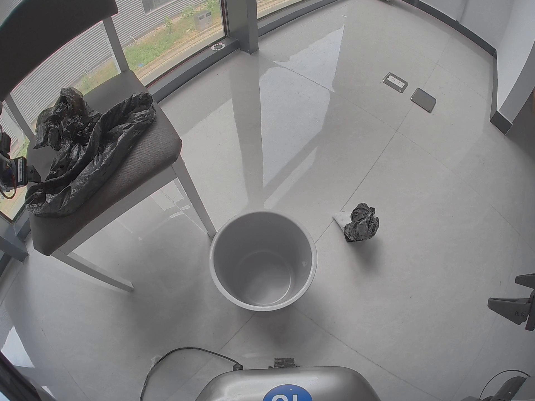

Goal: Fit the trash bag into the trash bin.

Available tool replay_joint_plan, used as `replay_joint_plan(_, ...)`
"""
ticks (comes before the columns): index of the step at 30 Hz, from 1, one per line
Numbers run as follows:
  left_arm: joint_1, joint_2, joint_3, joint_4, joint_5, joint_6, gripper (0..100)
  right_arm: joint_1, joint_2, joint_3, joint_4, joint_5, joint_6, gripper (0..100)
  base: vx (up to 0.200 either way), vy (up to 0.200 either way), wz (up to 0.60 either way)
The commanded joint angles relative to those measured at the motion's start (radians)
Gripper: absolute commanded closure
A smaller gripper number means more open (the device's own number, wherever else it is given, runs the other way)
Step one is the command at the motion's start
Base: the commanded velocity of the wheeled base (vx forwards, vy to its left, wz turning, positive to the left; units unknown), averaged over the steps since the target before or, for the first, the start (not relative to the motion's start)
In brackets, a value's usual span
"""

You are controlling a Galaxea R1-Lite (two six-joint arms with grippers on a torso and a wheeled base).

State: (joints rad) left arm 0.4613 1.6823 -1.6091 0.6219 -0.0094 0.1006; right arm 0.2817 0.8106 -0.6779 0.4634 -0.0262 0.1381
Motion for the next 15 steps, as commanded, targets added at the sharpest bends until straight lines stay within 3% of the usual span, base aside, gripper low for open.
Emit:
replay_joint_plan(1, -0.007, 0.02, -0.021, 0.028, -0.012, 0.001, 0, 0.001, 0.002, 0.004, 0.004, 0.0, 0.0, 0, 0.0, 0.0, 0.0)
replay_joint_plan(7, -0.003, 0.03, -0.092, 0.156, -0.093, -0.001, 0, 0.001, 0.001, 0.023, 0.008, -0.003, 0.0, 0, 0.0, 0.0, 0.0)
replay_joint_plan(15, 0.008, 0.023, -0.098, 0.113, -0.098, -0.056, 0, 0.001, -0.004, 0.054, 0.008, -0.041, 0.0, 0, 0.0, 0.0, 0.0)
